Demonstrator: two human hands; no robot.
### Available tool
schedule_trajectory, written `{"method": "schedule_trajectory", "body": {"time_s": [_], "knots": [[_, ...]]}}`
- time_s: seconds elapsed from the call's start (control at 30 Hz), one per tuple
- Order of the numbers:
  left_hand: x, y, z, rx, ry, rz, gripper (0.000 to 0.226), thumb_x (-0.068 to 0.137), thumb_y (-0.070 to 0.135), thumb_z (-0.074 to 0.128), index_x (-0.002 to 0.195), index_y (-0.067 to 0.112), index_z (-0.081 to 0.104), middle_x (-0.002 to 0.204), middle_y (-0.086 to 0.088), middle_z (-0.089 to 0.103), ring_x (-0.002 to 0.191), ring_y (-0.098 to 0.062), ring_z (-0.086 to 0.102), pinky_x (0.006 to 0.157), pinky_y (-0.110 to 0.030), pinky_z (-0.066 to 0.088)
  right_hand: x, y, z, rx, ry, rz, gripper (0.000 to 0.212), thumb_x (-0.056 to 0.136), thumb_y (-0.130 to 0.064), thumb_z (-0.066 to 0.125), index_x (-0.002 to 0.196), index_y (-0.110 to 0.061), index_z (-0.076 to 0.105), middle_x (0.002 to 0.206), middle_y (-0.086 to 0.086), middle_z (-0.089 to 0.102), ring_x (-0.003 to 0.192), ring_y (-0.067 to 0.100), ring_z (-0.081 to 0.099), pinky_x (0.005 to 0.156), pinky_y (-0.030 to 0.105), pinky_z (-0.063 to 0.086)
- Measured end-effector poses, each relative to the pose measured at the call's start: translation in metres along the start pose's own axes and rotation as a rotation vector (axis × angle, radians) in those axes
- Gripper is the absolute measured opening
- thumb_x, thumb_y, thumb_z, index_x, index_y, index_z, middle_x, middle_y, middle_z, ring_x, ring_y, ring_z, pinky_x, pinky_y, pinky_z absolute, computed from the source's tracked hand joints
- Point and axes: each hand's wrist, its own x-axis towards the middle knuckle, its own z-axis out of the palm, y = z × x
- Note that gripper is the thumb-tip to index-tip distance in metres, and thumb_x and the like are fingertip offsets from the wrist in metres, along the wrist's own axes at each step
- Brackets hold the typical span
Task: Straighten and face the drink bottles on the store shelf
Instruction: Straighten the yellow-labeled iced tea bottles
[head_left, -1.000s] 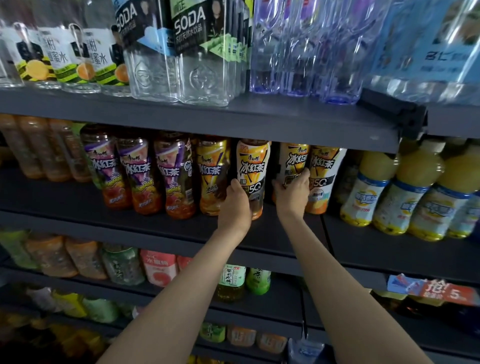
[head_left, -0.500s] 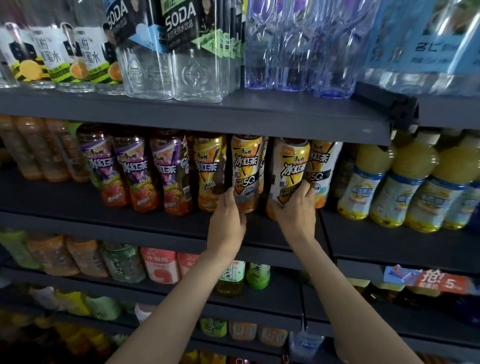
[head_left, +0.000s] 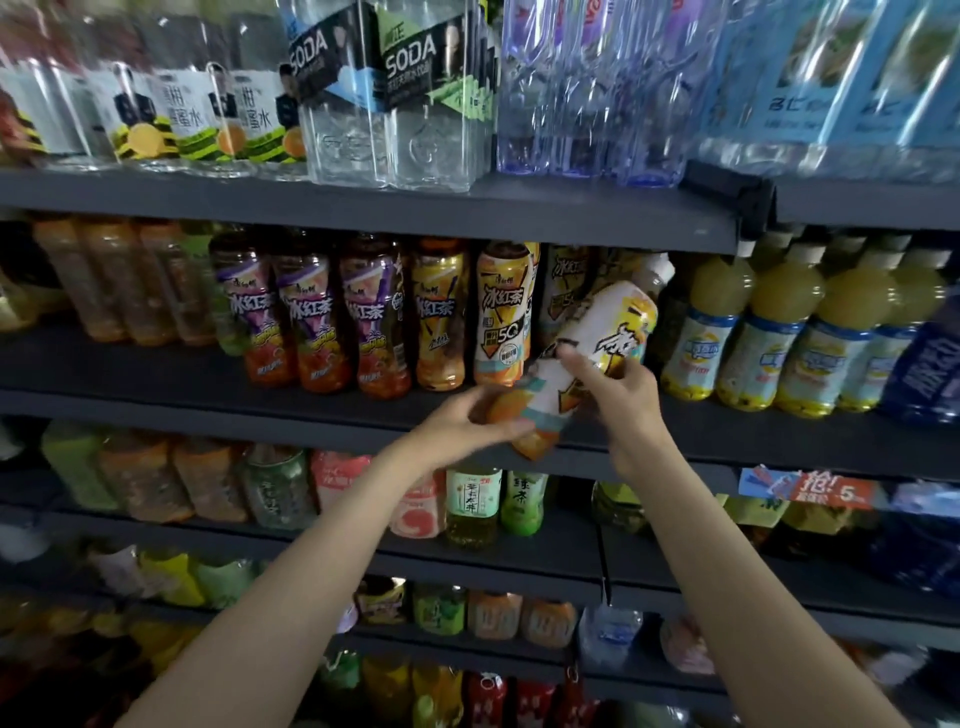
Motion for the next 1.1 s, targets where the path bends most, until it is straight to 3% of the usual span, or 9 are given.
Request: {"method": "schedule_trajectory", "body": {"time_s": [0.07, 0.13, 0.27, 0.43, 0.5, 0.63, 0.7, 0.93, 1.1], "knots": [[-0.012, 0.008, -0.005, -0.257, -0.055, -0.087, 0.046, 0.071, 0.029, 0.069, 0.113, 0.025, 0.052, 0.117, -0.002, 0.063, 0.103, -0.014, 0.062, 0.090, -0.031, 0.052, -0.009, -0.005, 0.001, 0.195, -0.048, 0.063, 0.036, 0.081, -0.028, 0.073, 0.111, -0.011, 0.061, 0.108, 0.004, 0.071, 0.099, 0.018, 0.068, 0.081, 0.031, 0.056], [-0.022, 0.018, -0.004, -0.270, 0.001, -0.054, 0.042, 0.077, 0.023, 0.069, 0.115, 0.023, 0.051, 0.116, -0.002, 0.062, 0.095, -0.010, 0.063, 0.081, -0.024, 0.054, -0.017, -0.010, 0.002, 0.295, -0.097, 0.095, 0.028, 0.087, -0.025, 0.066, 0.110, -0.010, 0.060, 0.109, 0.007, 0.070, 0.100, 0.018, 0.067, 0.078, 0.027, 0.057], [-0.036, 0.029, -0.006, 0.318, 0.359, 0.335, 0.063, 0.068, 0.020, 0.082, 0.121, 0.021, 0.047, 0.113, 0.005, 0.049, 0.102, -0.007, 0.048, 0.081, -0.019, 0.036, -0.027, -0.014, 0.003, 0.377, -0.097, 0.211, 0.040, 0.092, -0.030, 0.059, 0.122, -0.004, 0.052, 0.114, 0.015, 0.065, 0.100, 0.023, 0.066, 0.074, 0.029, 0.057], [-0.054, 0.036, -0.012, 0.822, 0.360, 0.704, 0.073, 0.065, 0.012, 0.082, 0.129, 0.016, 0.049, 0.125, -0.005, 0.041, 0.115, -0.018, 0.036, 0.100, -0.030, 0.029, -0.040, -0.016, 0.017, 0.630, -0.122, 0.380, 0.060, 0.087, -0.035, 0.064, 0.132, 0.000, 0.047, 0.121, 0.020, 0.060, 0.104, 0.028, 0.062, 0.069, 0.036, 0.056], [-0.059, 0.035, -0.016, 0.693, 0.299, 0.598, 0.076, 0.068, 0.015, 0.081, 0.133, 0.020, 0.042, 0.130, -0.002, 0.039, 0.118, -0.011, 0.036, 0.103, -0.029, 0.031, -0.045, -0.018, 0.020, 0.726, -0.113, 0.376, 0.053, 0.086, -0.027, 0.065, 0.128, 0.001, 0.047, 0.112, 0.020, 0.062, 0.097, 0.029, 0.062, 0.068, 0.037, 0.054], [-0.076, 0.038, -0.022, -0.003, 0.077, 0.160, 0.060, 0.066, 0.030, 0.075, 0.117, 0.026, 0.044, 0.120, 0.004, 0.055, 0.107, -0.010, 0.059, 0.096, -0.028, 0.046, -0.052, -0.025, 0.019, 0.812, -0.131, 0.311, 0.033, 0.089, -0.018, 0.061, 0.117, -0.004, 0.048, 0.104, 0.015, 0.060, 0.095, 0.026, 0.060, 0.079, 0.039, 0.050], [-0.076, 0.036, -0.023, -0.221, 0.025, 0.115, 0.054, 0.065, 0.029, 0.072, 0.114, 0.021, 0.050, 0.119, -0.002, 0.060, 0.098, -0.011, 0.066, 0.089, -0.027, 0.053, -0.053, -0.027, 0.017, 0.766, -0.174, 0.272, 0.021, 0.091, -0.015, 0.058, 0.110, -0.007, 0.052, 0.105, 0.012, 0.063, 0.097, 0.024, 0.061, 0.080, 0.037, 0.051], [-0.075, 0.034, -0.030, 0.543, 0.178, 0.403, 0.072, 0.069, 0.016, 0.081, 0.128, 0.018, 0.040, 0.115, 0.013, 0.047, 0.105, -0.001, 0.047, 0.074, 0.004, 0.033, -0.057, -0.025, 0.015, 0.491, -0.188, 0.294, 0.026, 0.086, -0.022, 0.067, 0.105, -0.007, 0.058, 0.109, 0.014, 0.068, 0.103, 0.025, 0.065, 0.090, 0.042, 0.052], [-0.068, 0.027, -0.031, 0.550, 0.088, 0.264, 0.074, 0.070, 0.029, 0.080, 0.131, 0.019, 0.041, 0.123, 0.007, 0.051, 0.115, -0.009, 0.048, 0.100, -0.026, 0.038, -0.062, -0.016, 0.017, 0.144, -0.094, 0.037, 0.026, 0.074, -0.010, 0.077, 0.093, -0.012, 0.060, 0.092, 0.004, 0.071, 0.096, 0.025, 0.067, 0.086, 0.040, 0.054]]}}
